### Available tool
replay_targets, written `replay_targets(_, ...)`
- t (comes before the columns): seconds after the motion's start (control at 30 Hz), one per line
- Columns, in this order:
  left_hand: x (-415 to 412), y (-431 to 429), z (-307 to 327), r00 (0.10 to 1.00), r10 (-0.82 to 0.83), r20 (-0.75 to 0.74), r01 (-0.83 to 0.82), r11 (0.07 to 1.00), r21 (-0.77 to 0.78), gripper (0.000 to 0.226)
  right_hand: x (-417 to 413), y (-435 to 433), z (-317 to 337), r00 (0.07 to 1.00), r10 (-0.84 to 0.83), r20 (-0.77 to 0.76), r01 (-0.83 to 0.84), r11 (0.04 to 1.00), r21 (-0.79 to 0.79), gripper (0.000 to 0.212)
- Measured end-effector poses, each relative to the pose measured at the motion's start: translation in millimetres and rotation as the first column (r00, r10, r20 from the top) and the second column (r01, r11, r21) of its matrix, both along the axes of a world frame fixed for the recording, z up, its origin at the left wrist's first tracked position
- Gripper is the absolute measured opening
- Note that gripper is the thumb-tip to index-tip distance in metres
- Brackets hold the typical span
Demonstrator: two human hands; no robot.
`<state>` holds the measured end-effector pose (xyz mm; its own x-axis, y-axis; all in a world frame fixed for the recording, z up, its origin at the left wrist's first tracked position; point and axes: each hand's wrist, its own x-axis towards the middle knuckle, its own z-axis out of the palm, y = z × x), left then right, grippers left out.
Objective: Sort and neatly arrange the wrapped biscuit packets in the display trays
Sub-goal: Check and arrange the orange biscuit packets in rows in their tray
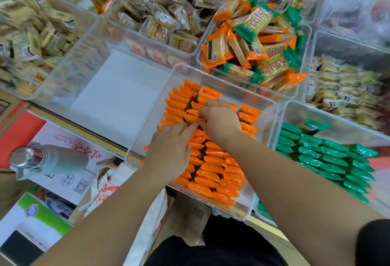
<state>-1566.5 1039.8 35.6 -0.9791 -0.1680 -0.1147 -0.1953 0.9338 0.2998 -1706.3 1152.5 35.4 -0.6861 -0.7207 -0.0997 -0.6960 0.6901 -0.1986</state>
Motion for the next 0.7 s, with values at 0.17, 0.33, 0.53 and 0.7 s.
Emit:
replay_targets(0.17, -5.6, -1.2, -3.3, 0.999, -0.042, -0.010, 0.041, 0.999, -0.035, 0.051, 0.2, 11.5, 10.5, 0.989, -0.111, 0.094, 0.129, 0.970, -0.207, 0.009)
replay_targets(0.33, -17.9, -6.7, -6.8, 0.993, -0.073, -0.090, 0.069, 0.996, -0.055, 0.031, -2.4, 40.5, 39.2, 0.955, -0.257, 0.147, 0.293, 0.896, -0.333, 0.014)
replay_targets(0.53, -41.2, -11.0, -11.4, 0.991, -0.127, -0.032, 0.119, 0.975, -0.188, 0.020, 8.1, 67.6, 51.9, 0.938, -0.302, 0.170, 0.346, 0.847, -0.404, 0.016)
replay_targets(0.7, -46.2, -7.8, -17.8, 0.989, -0.146, 0.035, 0.150, 0.951, -0.270, 0.031, 20.6, 86.2, 52.0, 0.893, -0.344, 0.291, 0.446, 0.769, -0.458, 0.013)
